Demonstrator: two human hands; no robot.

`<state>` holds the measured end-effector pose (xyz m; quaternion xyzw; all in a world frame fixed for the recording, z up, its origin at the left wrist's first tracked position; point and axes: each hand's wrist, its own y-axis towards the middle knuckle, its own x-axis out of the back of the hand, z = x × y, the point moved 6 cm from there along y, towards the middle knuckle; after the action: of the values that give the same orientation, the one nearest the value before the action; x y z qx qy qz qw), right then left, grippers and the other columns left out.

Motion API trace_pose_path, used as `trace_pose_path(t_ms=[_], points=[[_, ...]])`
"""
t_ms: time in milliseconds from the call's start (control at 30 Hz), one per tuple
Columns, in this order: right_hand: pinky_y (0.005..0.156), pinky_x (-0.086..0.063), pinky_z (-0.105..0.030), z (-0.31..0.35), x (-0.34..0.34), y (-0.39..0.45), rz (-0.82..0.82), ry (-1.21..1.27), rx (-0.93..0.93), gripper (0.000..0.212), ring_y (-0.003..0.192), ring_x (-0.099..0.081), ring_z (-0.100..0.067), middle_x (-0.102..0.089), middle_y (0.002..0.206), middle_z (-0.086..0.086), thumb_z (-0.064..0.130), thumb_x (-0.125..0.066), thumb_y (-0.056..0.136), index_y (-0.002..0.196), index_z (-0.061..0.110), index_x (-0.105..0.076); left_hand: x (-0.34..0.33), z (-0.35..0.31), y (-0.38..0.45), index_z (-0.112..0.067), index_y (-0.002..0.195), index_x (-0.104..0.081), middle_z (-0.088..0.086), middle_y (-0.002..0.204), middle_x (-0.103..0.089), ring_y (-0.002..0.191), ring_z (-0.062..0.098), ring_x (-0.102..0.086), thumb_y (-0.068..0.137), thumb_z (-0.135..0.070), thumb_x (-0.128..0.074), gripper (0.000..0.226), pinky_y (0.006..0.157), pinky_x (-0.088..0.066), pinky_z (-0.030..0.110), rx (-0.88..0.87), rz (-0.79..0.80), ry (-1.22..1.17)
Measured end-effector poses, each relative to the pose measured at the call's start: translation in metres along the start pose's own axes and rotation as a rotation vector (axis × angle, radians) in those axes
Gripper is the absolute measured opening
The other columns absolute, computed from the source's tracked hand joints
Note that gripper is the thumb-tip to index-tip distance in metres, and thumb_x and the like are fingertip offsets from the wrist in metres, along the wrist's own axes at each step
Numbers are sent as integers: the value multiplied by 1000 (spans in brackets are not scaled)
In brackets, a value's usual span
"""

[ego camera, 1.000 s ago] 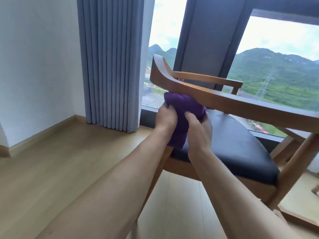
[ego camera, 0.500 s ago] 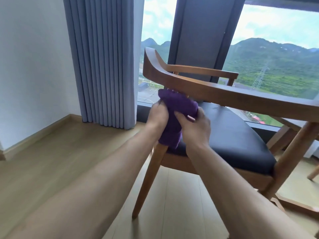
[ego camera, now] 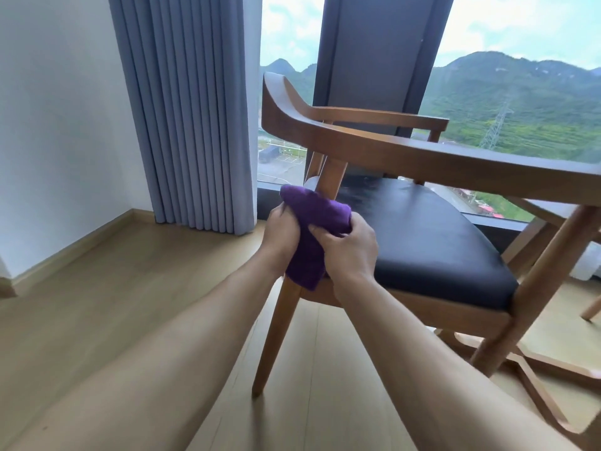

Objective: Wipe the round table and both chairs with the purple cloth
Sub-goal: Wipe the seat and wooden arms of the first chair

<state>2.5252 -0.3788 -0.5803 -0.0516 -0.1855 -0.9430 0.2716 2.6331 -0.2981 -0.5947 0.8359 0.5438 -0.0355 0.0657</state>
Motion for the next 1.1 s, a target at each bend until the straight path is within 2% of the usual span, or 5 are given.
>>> trace_pose_path(t_ms=[333, 633, 767, 900, 1100], points=[[74, -52, -13, 11, 4, 4, 40, 17, 154, 35, 90, -62, -3, -66, 100, 12, 30, -77, 85, 115, 24, -61, -5, -10, 6, -16, 84, -69, 5, 83, -72, 81, 22, -68, 102, -31, -40, 37, 79, -54, 37, -37, -30, -26], [74, -53, -37, 26, -25, -48, -2, 123, 202, 21, 82, -59, -18, -61, 90, 1, 12, -71, 85, 94, 21, -55, 20, -3, -10, -10, 78, -63, 7, 67, -65, 61, 18, -63, 100, -19, -45, 30, 60, -54, 32, 40, -80, -335], [79, -52, -32, 72, -61, -40, 99, 182, 100, 24, 84, -62, -11, -65, 89, 8, 9, -70, 84, 103, 19, -60, 76, -38, -8, -3, 95, -70, 13, 88, -71, 80, 23, -66, 91, -18, -60, 18, 79, -59, 48, 54, -225, -289], [82, -55, -49, 110, -106, -36, 208, 164, -53, 24, 80, -64, -13, -67, 85, 6, 19, -76, 78, 95, 22, -60, 143, -76, -3, 6, 117, -57, 26, 107, -65, 97, 35, -66, 86, -36, -57, 53, 94, -52, 57, 139, -282, -366], [80, -57, -51, 177, -156, -37, 240, 190, -251, 33, 83, -67, -14, -68, 89, 3, 20, -85, 73, 91, 25, -57, 219, -143, 15, -8, 112, -60, 19, 104, -68, 97, 32, -66, 102, -18, -48, 19, 97, -52, 57, 201, -352, -343]])
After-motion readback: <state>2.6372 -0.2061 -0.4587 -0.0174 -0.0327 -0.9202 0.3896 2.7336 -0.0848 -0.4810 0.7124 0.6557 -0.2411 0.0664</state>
